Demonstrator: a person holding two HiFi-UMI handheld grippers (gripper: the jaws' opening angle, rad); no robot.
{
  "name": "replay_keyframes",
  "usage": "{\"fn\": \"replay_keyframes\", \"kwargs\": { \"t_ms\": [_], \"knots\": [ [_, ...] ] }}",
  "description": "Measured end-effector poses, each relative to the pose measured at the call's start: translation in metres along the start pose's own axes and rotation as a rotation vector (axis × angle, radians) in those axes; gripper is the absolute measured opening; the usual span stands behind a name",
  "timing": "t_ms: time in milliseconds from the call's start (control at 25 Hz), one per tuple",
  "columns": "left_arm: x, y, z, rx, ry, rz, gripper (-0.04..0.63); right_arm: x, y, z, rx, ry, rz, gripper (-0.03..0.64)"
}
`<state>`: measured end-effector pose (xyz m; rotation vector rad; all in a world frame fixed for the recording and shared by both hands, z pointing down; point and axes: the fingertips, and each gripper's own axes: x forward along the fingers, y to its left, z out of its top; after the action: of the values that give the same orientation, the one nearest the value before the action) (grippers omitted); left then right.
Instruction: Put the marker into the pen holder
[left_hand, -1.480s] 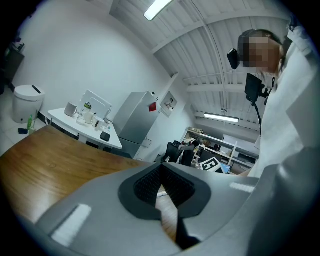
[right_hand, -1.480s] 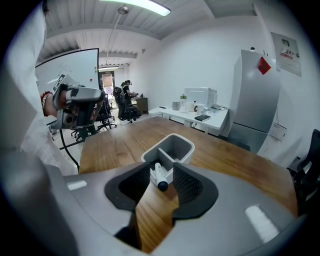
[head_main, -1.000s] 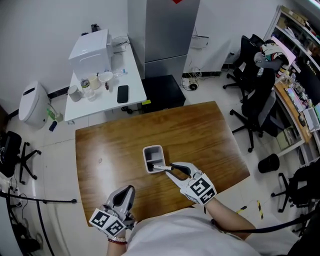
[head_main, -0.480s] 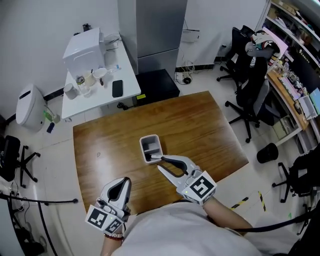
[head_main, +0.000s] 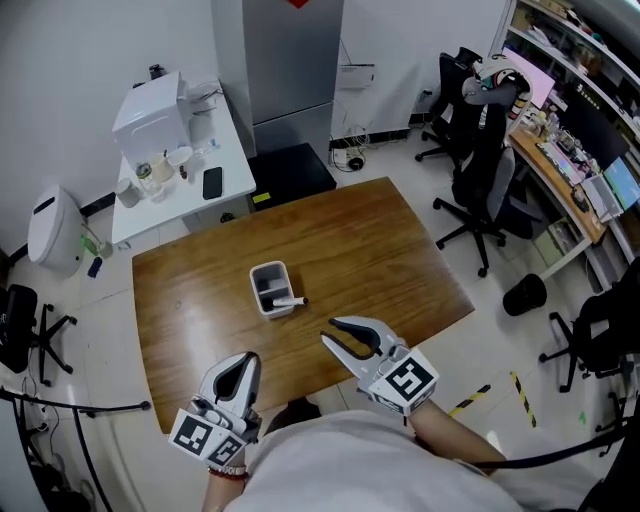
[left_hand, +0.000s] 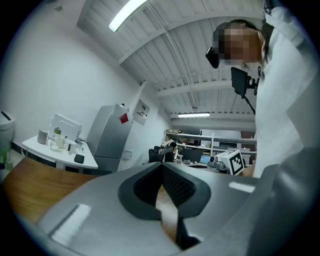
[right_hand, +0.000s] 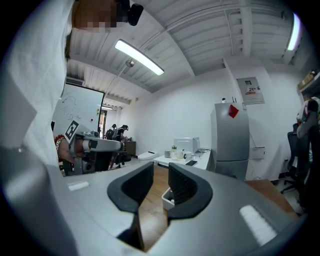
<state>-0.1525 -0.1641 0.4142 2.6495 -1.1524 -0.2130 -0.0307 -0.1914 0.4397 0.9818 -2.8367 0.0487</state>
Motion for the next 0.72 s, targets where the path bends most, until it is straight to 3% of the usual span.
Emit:
{"fn": "replay_keyframes", "kwargs": {
  "t_ms": [160,360,560,720],
  "knots": [
    [-0.013,-0.037,-0.02,-0.009,0.041,0.02,-0.017,-0.05,0.003,-0.021,0.039,0.039,-0.015,0.086],
    [-0.034,-0.096,-0.029,0.025,0.05,0.017,-0.017,-0.103,0.018,-0.029,0.079,0.016,-0.017,0.08],
    [-0.068,-0.157,-0.061,-0.011,0.051,0.09,-0.017,-0.164,0.053,-0.053,0.109,0.01,0.027,0.074],
    [-0.108,-0.2,-0.095,-0.044,0.119,0.148,-0.017,-0.206,0.08,-0.079,0.277,0.009,0.049,0.067]
  ]
}}
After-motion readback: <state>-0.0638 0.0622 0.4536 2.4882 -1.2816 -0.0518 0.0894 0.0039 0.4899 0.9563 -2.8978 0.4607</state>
